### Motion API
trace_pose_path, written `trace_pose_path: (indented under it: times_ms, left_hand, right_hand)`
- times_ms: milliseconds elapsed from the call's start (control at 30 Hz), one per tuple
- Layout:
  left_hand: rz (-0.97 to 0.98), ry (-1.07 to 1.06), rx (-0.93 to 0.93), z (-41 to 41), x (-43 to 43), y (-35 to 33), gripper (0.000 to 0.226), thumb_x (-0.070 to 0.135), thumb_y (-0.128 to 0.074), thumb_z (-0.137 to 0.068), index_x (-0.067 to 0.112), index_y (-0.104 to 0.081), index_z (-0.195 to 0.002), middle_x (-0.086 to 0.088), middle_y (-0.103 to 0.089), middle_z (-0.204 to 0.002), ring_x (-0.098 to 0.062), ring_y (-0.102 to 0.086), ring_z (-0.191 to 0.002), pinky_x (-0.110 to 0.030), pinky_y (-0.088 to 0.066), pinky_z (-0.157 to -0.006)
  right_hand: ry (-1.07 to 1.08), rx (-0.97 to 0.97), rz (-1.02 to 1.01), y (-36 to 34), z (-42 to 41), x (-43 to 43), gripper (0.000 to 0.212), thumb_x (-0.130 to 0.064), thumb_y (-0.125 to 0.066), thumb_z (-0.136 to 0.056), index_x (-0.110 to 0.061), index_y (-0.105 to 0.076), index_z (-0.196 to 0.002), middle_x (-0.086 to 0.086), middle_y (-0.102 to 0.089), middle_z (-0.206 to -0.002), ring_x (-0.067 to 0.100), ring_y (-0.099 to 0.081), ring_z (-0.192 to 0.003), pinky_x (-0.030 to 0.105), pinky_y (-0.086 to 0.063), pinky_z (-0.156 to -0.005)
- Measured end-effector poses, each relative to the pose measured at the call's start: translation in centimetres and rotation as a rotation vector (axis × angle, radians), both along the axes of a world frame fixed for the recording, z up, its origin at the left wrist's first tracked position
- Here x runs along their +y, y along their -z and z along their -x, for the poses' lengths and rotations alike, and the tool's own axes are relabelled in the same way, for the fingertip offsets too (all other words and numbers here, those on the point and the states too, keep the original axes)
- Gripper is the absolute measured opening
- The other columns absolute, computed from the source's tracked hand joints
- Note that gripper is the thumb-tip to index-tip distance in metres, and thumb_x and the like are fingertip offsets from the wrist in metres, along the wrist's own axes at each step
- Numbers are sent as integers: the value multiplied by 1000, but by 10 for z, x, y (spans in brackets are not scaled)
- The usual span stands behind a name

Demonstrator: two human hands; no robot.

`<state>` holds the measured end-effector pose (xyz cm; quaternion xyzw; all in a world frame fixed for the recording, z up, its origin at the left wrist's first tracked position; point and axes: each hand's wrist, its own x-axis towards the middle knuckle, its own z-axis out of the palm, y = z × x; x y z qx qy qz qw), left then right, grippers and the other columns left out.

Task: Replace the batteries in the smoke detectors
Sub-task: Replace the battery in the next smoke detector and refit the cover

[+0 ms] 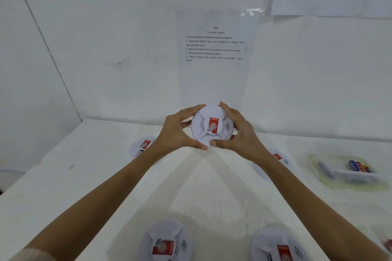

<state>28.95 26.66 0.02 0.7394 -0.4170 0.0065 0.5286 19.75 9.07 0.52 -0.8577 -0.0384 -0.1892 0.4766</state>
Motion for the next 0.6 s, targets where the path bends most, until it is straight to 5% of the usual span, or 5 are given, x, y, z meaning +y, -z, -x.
trace_pose_path:
  times_ms: [600]
  left_hand:
    - [15, -4, -33, 0, 1, -1, 89, 15, -91, -46, 34, -47, -120, 21, -52, -121, 11, -52, -110, -6, -45, -84]
  right_hand:
    - [-4, -9, -7, 0, -3, 0, 91, -5, -80, -67, -7, -29, -142, 8, -39, -143, 21, -40, -129, 43, -37, -107]
